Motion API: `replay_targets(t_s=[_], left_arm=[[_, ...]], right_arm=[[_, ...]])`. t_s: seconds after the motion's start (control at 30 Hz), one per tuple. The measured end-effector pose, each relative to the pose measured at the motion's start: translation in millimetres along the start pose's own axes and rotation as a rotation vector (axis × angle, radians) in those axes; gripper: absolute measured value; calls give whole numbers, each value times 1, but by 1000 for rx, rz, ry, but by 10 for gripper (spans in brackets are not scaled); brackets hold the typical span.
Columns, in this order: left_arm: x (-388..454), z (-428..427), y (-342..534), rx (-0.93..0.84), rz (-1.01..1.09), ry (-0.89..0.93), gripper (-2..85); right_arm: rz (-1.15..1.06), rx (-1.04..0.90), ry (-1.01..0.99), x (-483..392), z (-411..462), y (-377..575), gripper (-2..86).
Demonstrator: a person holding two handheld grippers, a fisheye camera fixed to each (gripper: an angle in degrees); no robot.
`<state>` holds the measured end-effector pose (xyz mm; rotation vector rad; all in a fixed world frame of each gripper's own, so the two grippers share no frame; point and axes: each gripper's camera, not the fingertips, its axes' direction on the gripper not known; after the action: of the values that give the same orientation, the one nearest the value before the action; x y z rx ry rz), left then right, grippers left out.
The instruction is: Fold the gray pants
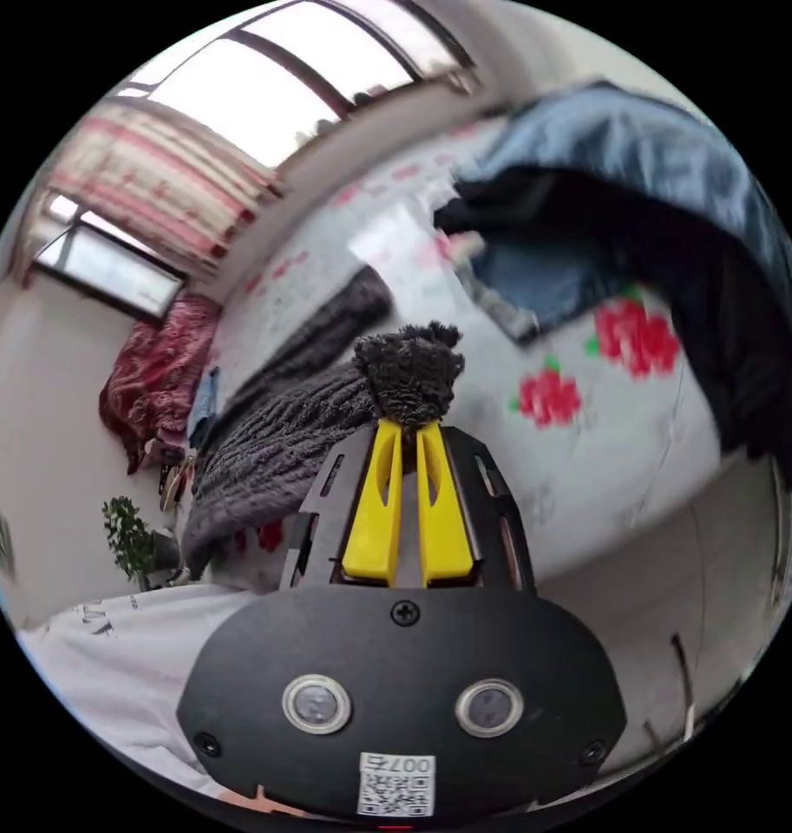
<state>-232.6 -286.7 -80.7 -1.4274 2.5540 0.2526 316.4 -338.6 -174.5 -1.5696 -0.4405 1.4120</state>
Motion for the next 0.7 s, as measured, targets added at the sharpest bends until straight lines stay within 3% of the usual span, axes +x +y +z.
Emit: replay_targets(t_s=[0.07,0.13,0.33,0.5,0.7], left_arm=[[-7,22,12,-48,-37,-38,-6],[-11,25,15,-47,-76,-52,-6],[20,-16,-13,-6,37,-114,-5],[36,5,-4,-66,62,-213,2],[17,35,31,-93,4,-142,62]], right_arm=[[156,-168,44,43,44,21,0],[177,-242,75,55,57,29,-1],[7,-155,20,31,8,-6,0],[-102,-64,22,9,-20,-12,3],[209,-287,223,78,24,38,10]])
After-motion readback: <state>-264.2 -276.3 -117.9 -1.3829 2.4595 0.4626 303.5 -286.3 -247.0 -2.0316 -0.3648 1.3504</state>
